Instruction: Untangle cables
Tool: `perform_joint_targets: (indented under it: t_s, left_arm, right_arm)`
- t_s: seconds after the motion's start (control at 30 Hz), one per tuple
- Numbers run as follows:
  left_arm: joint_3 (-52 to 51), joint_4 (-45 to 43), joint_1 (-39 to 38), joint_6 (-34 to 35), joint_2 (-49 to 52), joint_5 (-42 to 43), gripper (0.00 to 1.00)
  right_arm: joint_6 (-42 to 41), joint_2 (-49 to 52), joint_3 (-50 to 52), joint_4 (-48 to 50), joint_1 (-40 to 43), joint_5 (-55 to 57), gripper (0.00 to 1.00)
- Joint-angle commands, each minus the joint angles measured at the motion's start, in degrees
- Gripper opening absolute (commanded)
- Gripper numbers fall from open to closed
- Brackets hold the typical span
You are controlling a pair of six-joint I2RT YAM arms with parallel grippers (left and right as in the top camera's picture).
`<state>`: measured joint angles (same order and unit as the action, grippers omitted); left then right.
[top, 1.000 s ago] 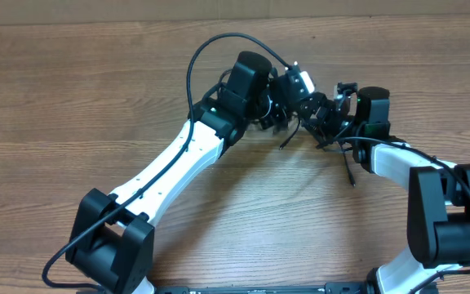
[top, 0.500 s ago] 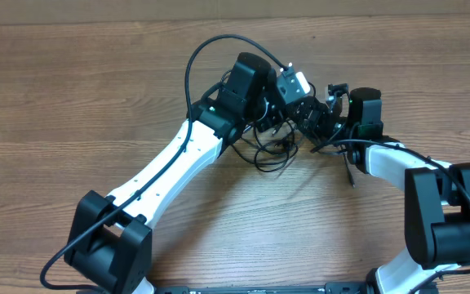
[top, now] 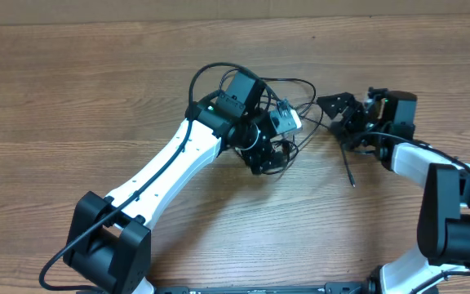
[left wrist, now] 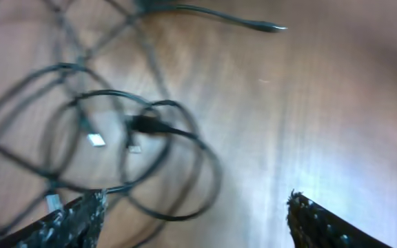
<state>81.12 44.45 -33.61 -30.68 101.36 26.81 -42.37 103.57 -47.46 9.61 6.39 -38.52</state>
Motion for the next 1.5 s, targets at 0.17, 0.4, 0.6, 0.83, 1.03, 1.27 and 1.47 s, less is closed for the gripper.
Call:
perform_joint_targets:
  t_s: [0.17, 0.4, 0.6, 0.83, 1.03, 1.27, 1.47]
  left_arm:
    - [-0.13, 1.68, -0.04, -4.11, 0.46, -1.31, 0.9]
    - [-0.13, 1.09, -4.09, -4.09, 8.07, -7.96, 0.88]
    - [-0.13, 0.79, -8.11, -4.09, 10.93, -12.94, 0.86]
    - [-0.17, -1.27, -10.03, -4.04, 11.04, -18.23, 0.82]
    - [-0.39, -3.41, -9.81, -3.98, 11.87, -19.82, 0.79]
    - [-0.39, -5.51, -9.84, -4.04, 13.6, -19.74, 0.74]
    - [-0.39, -6.01, -9.81, -3.82, 16.59, -20.24, 0.64]
  right_arm:
    - [0.52, 0.26, 0.15, 0.46, 1.25, 0.55, 1.0]
    - [1.31, 0.26, 0.15, 0.44, 1.36, 0.57, 1.0]
    - [2.36, 0.26, 0.15, 0.11, 3.43, 0.48, 1.0]
    - [2.36, 0.28, 0.15, 0.0, 6.97, -1.64, 1.0]
    - [2.38, 0.28, 0.15, -0.13, 7.23, -1.6, 1.0]
    - [2.36, 0.26, 0.15, -0.15, 7.23, -1.6, 1.0]
    - [2.38, 0.28, 0.15, -0.35, 7.23, -1.6, 1.0]
